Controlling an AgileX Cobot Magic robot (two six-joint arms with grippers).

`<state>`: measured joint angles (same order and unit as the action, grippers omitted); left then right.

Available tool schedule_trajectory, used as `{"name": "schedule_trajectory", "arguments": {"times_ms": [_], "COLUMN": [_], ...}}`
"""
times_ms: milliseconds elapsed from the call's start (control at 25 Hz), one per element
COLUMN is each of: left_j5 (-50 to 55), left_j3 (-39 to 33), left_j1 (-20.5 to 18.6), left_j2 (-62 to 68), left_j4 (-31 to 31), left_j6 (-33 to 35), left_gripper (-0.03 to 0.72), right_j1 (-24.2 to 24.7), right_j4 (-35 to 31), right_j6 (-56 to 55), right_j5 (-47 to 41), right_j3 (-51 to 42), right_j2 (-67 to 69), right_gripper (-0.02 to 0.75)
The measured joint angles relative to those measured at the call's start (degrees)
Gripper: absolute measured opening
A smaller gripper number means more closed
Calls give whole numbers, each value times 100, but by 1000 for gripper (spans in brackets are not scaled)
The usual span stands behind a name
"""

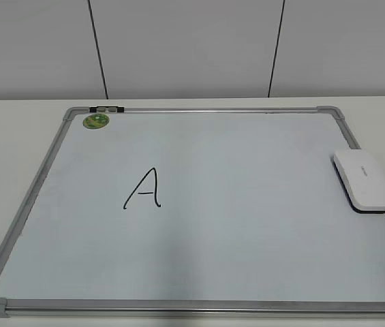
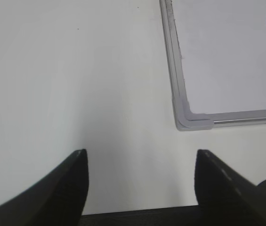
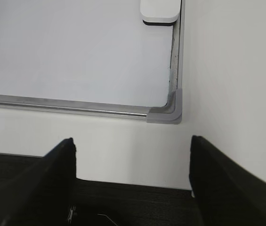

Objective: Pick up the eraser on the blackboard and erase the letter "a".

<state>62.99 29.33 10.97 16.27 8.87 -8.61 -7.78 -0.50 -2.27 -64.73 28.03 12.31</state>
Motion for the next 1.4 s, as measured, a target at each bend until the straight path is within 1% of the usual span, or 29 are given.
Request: {"name": "schedule_trajectory", "arguments": {"times_ms": [280, 360, 480, 640, 680, 760, 960, 1400], "left_j5": [-9, -9, -13, -13, -13, -13, -2, 18], "left_j3": [0, 0, 0, 0, 0, 0, 0, 0], "left_j1": [0, -66, -370, -786, -855, -925, -929, -929], "left_j2": [-46, -208, -462, -831, -915, -1122, -1544, -1571], "left_j4": [0, 0, 0, 0, 0, 0, 0, 0], "left_j6": [0, 0, 0, 0, 0, 0, 0, 0], "left_gripper": [514, 514, 514, 514, 514, 514, 514, 514], "right_j1": [0, 0, 0, 228, 228, 435, 551, 551], "right_j4": [7, 13, 13, 13, 13, 13, 13, 50], "right_j6": [11, 11, 11, 11, 11, 11, 20, 20], "right_j5": [0, 0, 0, -9, -9, -20, -41, -41], "right_j3": [0, 0, 0, 0, 0, 0, 0, 0], "right_j2": [0, -39, -147, -580, -580, -1004, -1324, -1325], "right_gripper": [555, 555, 555, 555, 555, 555, 555, 555]}}
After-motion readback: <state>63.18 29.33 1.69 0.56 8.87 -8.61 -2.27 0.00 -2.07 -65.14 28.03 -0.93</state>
